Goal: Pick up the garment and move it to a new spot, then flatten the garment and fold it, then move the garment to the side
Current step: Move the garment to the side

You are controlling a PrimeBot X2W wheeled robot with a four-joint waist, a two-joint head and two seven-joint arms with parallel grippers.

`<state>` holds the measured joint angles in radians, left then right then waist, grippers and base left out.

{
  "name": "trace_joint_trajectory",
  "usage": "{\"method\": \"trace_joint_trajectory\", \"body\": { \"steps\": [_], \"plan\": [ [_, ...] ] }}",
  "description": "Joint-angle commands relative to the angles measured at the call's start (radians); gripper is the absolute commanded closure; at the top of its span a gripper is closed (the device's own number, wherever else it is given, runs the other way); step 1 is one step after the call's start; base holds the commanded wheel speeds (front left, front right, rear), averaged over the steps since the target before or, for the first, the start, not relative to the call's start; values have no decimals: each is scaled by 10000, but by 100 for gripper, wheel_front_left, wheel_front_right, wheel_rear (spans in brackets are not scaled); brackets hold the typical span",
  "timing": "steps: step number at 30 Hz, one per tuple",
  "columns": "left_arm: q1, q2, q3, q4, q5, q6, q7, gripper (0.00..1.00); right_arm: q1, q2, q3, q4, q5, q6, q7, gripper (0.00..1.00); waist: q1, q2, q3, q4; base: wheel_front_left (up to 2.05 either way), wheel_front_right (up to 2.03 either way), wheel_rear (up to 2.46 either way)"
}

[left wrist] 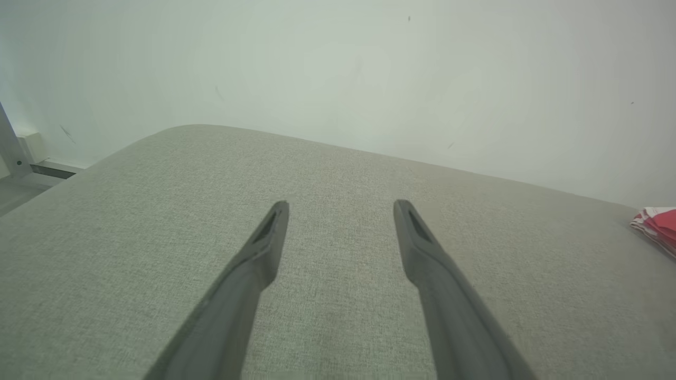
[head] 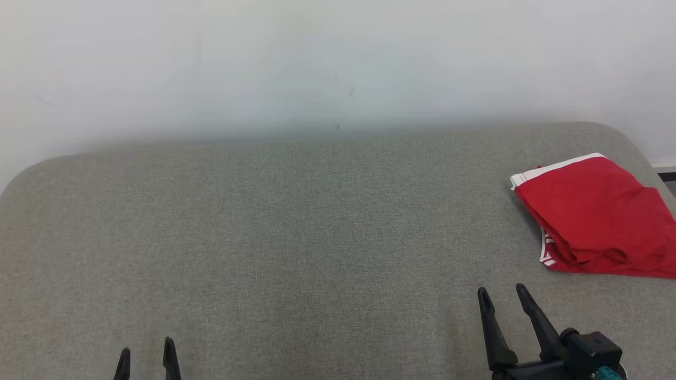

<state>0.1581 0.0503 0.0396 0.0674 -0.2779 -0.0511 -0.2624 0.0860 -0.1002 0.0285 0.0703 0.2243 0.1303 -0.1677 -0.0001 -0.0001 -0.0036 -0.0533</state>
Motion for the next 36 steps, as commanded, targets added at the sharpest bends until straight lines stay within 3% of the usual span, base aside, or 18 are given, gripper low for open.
{"method": "trace_joint_trajectory", "body": {
  "steps": [1, 36],
  "plan": [
    [192, 1, 0, -19, -26, 52, -27, 0, -158, 98, -17, -68, -117, 0, -43, 0, 1, 1, -20, -22, 0, 0, 0],
    [186, -1, 24, -200, 207, 215, -27, 0, 91, 516, -87, 404, -674, 0, -16, 0, 1, 1, -300, 115, 0, 0, 0]
  ]
}}
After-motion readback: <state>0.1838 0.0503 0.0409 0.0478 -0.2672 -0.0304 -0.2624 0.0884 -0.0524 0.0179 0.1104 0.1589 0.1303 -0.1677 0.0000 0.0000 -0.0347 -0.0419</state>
